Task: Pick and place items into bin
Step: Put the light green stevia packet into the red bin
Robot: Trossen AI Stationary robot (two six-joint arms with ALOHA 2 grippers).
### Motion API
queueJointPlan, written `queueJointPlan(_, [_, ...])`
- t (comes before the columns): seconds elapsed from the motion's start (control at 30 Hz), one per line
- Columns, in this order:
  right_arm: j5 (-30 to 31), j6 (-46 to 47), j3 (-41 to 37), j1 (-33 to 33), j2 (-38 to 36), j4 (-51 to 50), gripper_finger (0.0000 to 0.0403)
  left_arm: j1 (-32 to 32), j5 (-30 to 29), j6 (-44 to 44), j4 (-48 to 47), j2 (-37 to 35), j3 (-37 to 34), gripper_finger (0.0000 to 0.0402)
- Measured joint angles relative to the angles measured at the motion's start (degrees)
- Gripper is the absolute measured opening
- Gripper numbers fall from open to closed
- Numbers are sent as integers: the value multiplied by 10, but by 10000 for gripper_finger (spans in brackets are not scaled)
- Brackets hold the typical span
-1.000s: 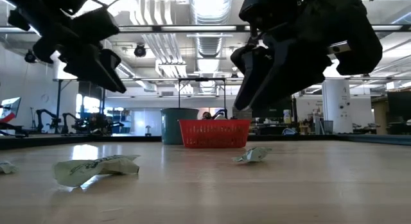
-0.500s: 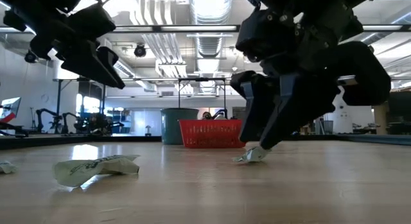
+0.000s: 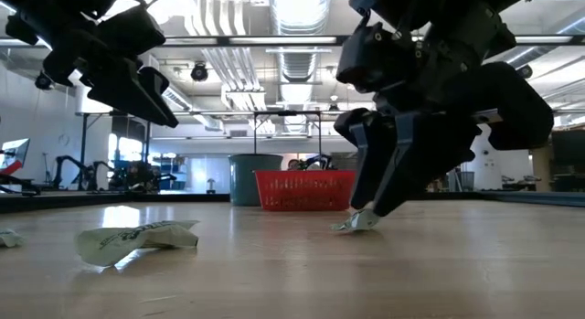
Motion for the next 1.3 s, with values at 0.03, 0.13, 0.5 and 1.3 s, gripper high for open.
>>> queueJointPlan(0.03, [0,1,0,0,0,-2,146,0,0,0,0,0,0,147])
queueJointPlan(0.13, [0,0,-1,0,0,-5,140,0,0,0,0,0,0,147])
queueJointPlan(0.5, [1,-19,-5,-4,0,-8,64,0,1,0,1,0,0,147])
queueJointPlan(1.3, [282,-135,31,-12,-11,-45,9,0,0,1,5,0,0,147])
